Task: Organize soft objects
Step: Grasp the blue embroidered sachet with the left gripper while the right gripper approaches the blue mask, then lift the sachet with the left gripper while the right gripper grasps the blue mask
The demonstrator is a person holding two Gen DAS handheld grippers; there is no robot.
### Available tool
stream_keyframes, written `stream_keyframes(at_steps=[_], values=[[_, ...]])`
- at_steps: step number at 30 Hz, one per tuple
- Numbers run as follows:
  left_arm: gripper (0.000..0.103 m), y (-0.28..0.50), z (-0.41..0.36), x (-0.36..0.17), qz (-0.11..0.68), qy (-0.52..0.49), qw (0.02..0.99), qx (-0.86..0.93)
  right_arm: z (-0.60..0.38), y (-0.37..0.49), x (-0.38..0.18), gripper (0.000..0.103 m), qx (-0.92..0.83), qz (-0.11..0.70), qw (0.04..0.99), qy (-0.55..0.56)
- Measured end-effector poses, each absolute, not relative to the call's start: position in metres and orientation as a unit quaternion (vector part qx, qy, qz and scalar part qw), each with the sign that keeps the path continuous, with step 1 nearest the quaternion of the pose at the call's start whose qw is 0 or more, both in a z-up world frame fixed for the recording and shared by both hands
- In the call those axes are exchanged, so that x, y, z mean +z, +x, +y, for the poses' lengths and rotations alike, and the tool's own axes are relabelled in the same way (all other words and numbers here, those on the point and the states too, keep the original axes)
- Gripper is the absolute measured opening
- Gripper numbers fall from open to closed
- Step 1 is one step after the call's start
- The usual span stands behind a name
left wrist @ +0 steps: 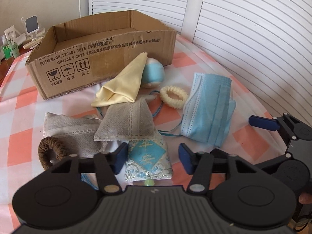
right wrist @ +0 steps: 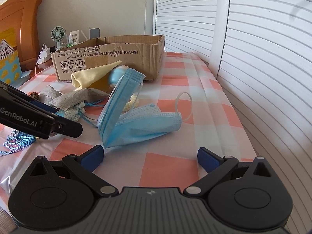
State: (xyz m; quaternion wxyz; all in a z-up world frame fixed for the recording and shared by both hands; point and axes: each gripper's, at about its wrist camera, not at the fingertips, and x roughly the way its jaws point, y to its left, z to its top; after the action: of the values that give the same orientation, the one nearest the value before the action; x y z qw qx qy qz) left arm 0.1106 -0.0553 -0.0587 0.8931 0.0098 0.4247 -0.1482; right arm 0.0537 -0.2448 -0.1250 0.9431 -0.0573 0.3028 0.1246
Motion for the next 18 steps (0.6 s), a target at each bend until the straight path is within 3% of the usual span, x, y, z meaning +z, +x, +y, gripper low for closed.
stream_keyframes(at_steps=[2,6,18], values=[[0.037,0.111,-0.056,-0.059,0.423,0.013,0.894,-0.15,-0.245,0.054,-0.125,0.103,0.124,0.303,0.943,-0.057],[0.031,0.108,-0.054,-0.054,0.42,0.016,0.892,-0.164,-0.245,0.053,-0.125,0.103,0.123,0.303,0.943,-0.057],[0.031,0.076,-0.039,-0.027,0.397,0.041,0.896,-0.196,-0.23,0.05,-0.118,0.103,0.158,0.324,0.931,-0.064]])
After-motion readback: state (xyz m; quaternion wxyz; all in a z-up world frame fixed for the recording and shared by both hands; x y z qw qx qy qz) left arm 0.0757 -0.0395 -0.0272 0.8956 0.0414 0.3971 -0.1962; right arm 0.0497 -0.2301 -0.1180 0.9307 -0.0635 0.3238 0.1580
